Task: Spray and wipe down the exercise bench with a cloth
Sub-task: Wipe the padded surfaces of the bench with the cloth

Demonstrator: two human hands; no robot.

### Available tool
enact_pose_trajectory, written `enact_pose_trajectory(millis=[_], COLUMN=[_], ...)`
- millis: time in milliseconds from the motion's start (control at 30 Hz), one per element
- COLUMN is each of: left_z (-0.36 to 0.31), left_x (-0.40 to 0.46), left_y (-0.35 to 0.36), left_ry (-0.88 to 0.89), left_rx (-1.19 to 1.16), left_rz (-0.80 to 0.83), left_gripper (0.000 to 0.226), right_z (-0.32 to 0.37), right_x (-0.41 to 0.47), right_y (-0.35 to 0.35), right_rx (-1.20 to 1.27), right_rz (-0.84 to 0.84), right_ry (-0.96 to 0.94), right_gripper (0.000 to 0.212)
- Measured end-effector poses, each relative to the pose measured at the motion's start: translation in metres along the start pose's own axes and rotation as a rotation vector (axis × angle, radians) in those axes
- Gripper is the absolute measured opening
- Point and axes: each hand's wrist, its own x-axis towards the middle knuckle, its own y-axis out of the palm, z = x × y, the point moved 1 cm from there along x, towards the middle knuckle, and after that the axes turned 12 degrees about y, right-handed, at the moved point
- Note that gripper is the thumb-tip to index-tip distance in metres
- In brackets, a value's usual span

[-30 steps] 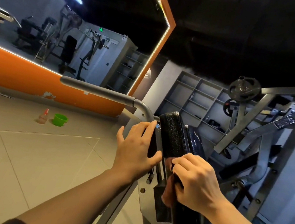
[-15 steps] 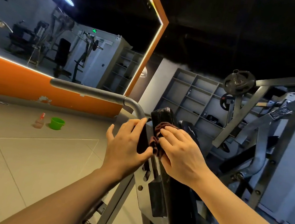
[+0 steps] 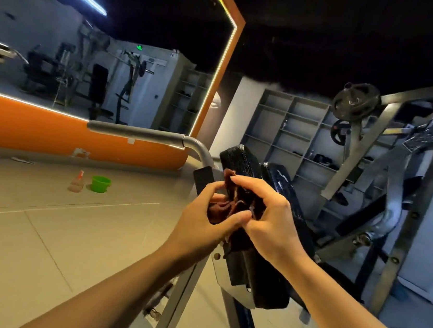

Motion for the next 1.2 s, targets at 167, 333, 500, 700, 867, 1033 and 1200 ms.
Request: enact_pose_trajectory(millis=[167, 333, 500, 700, 867, 1033, 1200], left_z=[-0.010, -0.027, -0.043, -0.055, -0.050, -0.055, -0.046], left_x=[-0.006, -0.010, -0.005, -0.005, 0.004, 0.013, 0.025], left_y=[-0.029, -0.050, -0.041, -0.022, -0.020, -0.018, -0.014], left_ry=[-0.127, -0.177, -0.203, -0.165, -0.141, -0.167, -0.129], left_rx=[-0.100, -0.114, -0.152, -0.176, -0.207, -0.175, -0.101], left_rz=[-0.134, -0.211, -0.149, 0.079, 0.075, 0.064, -0.222], left_gripper=[0.026, 0.025, 0.028, 0.031, 0.061, 0.046, 0.037], right_z=[0.011, 0.012, 0.017, 0.020, 0.018, 0.014, 0.005], right_x=[-0.001, -0.009, -0.016, -0.017, -0.006, 0.006, 0.008], right_y=[0.014, 0.011, 0.005, -0.006, -0.016, -0.018, -0.016], right_rx=[0.228, 0.221, 0.289, 0.245, 0.320, 0.299, 0.268], right_rz=[0.293, 0.141, 0.069, -0.167, -0.206, -0.187, -0.027], right_ry=[0.135, 0.238, 0.234, 0.187, 0.261, 0.297, 0.342], right_gripper=[0.082, 0.055, 0.038, 0.021, 0.024, 0.016, 0.018])
